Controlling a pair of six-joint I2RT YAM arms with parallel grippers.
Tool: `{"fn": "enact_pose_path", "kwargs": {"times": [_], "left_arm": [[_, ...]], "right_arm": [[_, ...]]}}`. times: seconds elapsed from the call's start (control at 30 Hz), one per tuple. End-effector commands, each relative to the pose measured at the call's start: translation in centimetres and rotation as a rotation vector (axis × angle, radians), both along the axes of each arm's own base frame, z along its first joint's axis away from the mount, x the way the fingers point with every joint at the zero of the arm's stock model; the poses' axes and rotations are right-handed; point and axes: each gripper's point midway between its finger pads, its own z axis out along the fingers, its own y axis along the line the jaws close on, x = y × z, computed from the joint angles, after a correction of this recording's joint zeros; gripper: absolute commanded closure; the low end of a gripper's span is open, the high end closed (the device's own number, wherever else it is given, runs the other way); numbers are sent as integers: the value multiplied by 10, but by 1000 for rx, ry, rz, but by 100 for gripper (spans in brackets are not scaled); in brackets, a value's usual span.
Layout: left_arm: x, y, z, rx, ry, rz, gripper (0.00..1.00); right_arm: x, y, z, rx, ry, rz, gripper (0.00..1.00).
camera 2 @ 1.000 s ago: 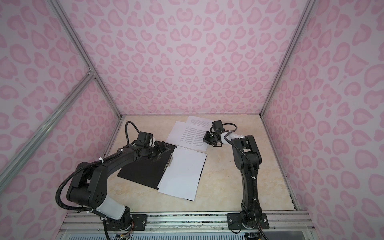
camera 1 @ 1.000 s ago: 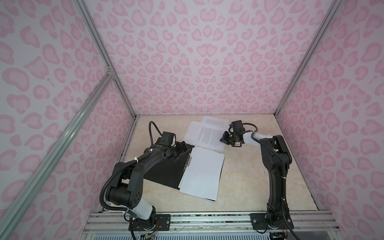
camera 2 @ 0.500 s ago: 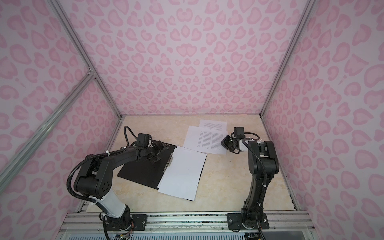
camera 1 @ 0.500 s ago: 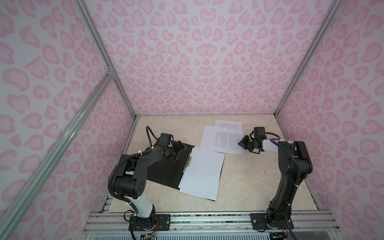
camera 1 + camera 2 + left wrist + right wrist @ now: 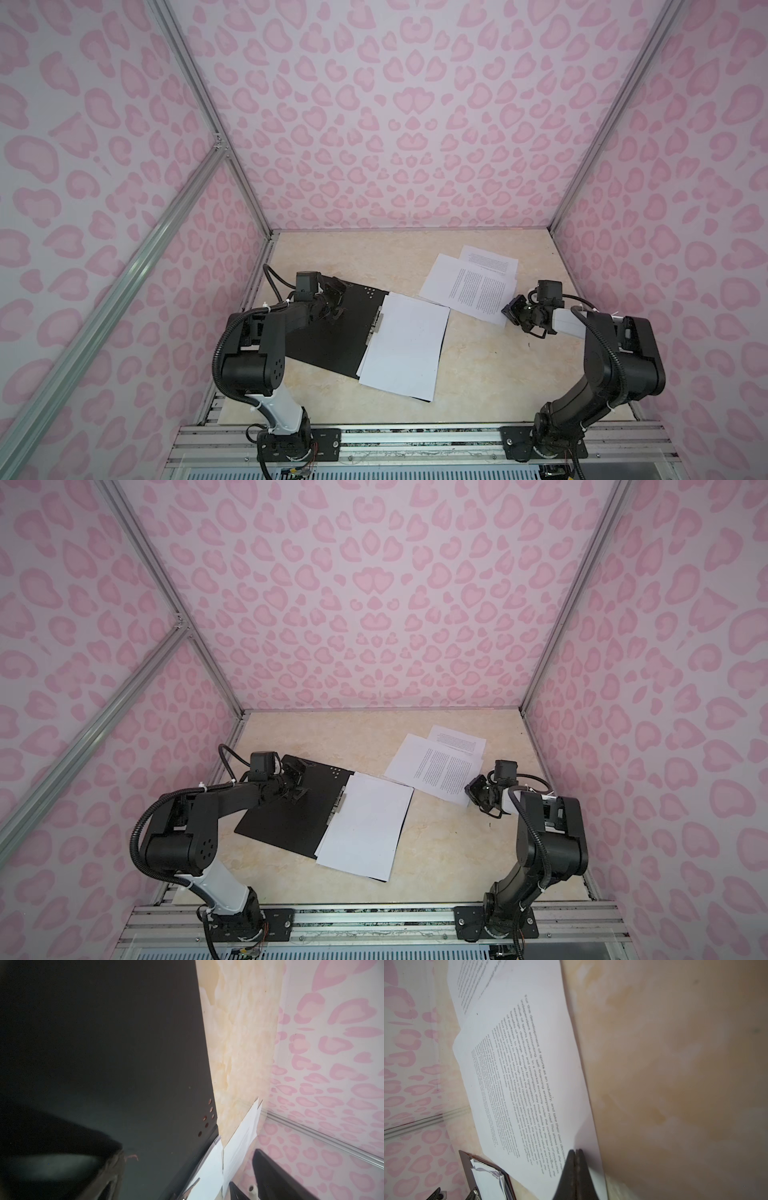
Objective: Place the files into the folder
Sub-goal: 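Hold the folder edge with left gripper while right gripper moves to the text sheets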
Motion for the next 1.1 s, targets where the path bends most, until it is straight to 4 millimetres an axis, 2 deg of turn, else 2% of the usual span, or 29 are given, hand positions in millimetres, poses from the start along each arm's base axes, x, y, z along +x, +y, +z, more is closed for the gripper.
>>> {"fn": "enact_pose_path", "kwargs": {"times": [0.0, 0.13, 0.23, 0.33, 0.47, 0.53, 0.83, 1.07], "left_arm": [[-33, 28, -39, 70, 189, 90, 3], [-27, 27, -31, 63, 160, 55, 3], [-22, 17, -20, 58, 125, -15, 3], [-22, 6, -9, 76, 92, -82, 3], [-32, 0, -5, 97, 89, -122, 3], [-38, -1, -6, 107, 92, -137, 3], [-48, 3, -14, 129, 125, -138, 3], [-46, 6, -18, 121, 140, -124, 3]], "right_arm": [[-6, 11, 11, -59, -25, 76, 90], [-7, 43, 49, -170, -111, 209, 70], [-11, 79, 70, -227, -176, 322, 50], [-19, 121, 67, -193, -177, 441, 38], [-28, 161, 57, -186, -177, 527, 23], [-30, 175, 47, -190, -160, 547, 20], [-41, 196, 10, -199, -64, 522, 12], [-37, 225, 4, -101, -66, 524, 13]]}}
